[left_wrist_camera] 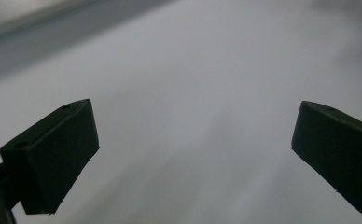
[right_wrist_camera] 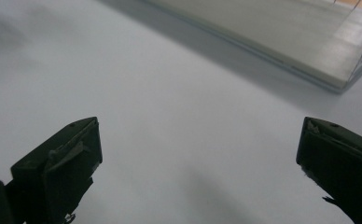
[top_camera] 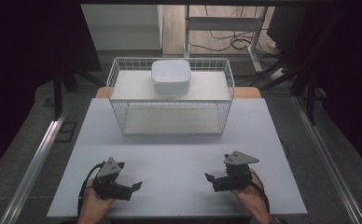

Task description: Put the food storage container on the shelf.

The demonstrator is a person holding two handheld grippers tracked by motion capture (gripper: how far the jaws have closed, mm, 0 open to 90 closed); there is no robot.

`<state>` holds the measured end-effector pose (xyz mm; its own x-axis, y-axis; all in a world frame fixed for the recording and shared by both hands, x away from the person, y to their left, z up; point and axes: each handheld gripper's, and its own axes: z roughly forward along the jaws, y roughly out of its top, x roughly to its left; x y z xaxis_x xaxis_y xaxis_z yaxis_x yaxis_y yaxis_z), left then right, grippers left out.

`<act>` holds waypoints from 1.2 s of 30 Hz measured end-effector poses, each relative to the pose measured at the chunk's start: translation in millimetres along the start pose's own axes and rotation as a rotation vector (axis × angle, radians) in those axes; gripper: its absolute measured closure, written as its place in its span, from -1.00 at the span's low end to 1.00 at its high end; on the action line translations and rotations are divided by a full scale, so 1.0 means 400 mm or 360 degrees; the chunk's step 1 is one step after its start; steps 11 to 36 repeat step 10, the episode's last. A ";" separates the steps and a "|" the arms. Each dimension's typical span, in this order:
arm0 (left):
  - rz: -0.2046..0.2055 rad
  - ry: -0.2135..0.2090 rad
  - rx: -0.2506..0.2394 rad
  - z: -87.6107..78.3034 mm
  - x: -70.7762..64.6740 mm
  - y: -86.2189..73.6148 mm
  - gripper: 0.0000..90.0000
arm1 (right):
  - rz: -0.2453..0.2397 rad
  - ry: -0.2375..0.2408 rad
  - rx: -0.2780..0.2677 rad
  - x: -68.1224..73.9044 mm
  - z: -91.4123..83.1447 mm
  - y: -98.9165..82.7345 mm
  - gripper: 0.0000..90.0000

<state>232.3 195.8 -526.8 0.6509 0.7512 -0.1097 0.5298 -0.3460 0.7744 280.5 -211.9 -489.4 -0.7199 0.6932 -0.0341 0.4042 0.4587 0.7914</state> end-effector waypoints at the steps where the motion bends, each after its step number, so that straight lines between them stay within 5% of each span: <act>1: -0.0003 0.0010 0.0043 0.007 0.002 -0.007 -1.00 | -0.0004 -0.0004 0.0009 0.001 0.002 -0.005 -1.00; 4: -0.0028 0.0018 0.0114 0.018 0.010 -0.016 -1.00 | -0.0002 -0.0010 0.0082 0.003 0.013 -0.025 -1.00; 8: -0.0033 0.0020 0.0116 0.021 0.011 -0.016 -1.00 | -0.0024 -0.0022 0.0135 0.002 0.023 -0.034 -1.00; 36: -0.0026 0.0019 0.0119 0.021 0.011 -0.016 -1.00 | -0.0028 -0.0023 0.0140 0.002 0.024 -0.035 -1.00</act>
